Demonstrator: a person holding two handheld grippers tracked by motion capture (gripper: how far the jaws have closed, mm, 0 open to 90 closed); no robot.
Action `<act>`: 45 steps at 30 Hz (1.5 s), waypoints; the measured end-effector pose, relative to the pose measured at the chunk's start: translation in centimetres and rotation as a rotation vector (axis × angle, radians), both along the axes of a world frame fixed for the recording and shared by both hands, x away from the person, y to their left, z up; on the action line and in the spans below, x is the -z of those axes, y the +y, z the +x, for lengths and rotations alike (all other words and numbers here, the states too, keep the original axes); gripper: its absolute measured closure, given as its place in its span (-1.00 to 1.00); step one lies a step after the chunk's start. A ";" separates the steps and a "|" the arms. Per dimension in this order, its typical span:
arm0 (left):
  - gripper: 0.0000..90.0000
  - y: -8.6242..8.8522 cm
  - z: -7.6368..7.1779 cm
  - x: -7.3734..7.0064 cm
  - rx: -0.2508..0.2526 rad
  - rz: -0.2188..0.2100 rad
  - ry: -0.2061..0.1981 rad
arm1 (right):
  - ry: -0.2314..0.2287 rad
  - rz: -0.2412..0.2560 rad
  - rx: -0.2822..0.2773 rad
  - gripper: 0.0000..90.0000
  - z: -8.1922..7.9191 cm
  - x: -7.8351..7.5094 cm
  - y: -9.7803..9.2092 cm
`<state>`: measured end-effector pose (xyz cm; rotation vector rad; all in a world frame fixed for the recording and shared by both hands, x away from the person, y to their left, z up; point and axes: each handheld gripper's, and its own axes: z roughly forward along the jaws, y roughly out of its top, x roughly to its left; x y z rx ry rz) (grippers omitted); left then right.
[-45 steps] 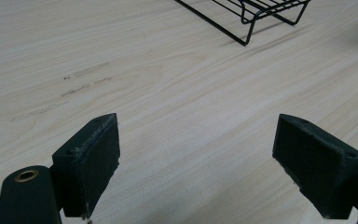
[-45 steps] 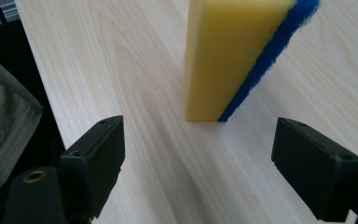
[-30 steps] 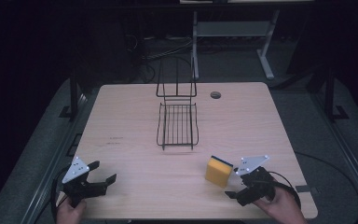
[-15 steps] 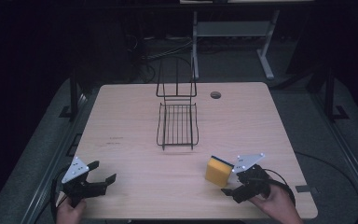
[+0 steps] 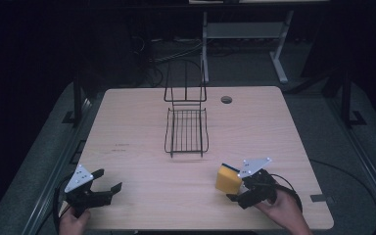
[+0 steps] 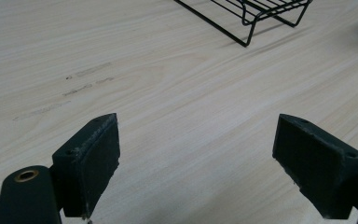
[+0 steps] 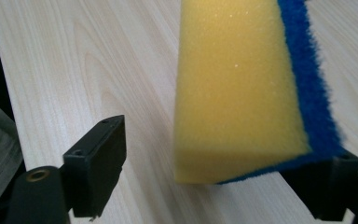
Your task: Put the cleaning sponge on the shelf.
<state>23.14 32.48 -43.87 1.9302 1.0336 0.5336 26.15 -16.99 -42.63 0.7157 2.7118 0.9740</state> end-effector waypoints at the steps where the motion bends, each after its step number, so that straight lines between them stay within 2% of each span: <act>1: -0.68 0.0 0.0 0.0 0.001 -0.001 -0.001 | 0.005 0.003 0.000 -0.58 0.1 0.1 0.2; 10: -0.68 0.0 0.0 0.0 0.000 -0.002 -0.002 | 0.006 0.008 0.008 -0.53 0.5 0.2 0.3; 16: -0.68 0.0 0.0 0.0 0.002 0.000 -0.001 | -0.001 -0.013 0.005 -0.49 0.8 0.1 0.5; 23: -0.69 0.0 0.0 0.0 0.001 -0.001 -0.001 | -0.005 -0.015 0.005 -0.39 1.1 -0.1 0.7; 34: -0.68 0.0 0.0 0.0 0.001 -0.001 0.000 | 0.004 -0.027 -0.004 -0.13 1.2 -0.1 0.7; 42: -0.69 0.0 0.0 0.0 0.001 -0.001 -0.003 | 0.005 -0.034 -0.029 0.18 1.3 -0.4 0.7; 45: -0.69 0.0 0.0 0.0 0.002 0.000 -0.003 | 0.005 -0.037 -0.039 0.23 1.3 -0.7 0.7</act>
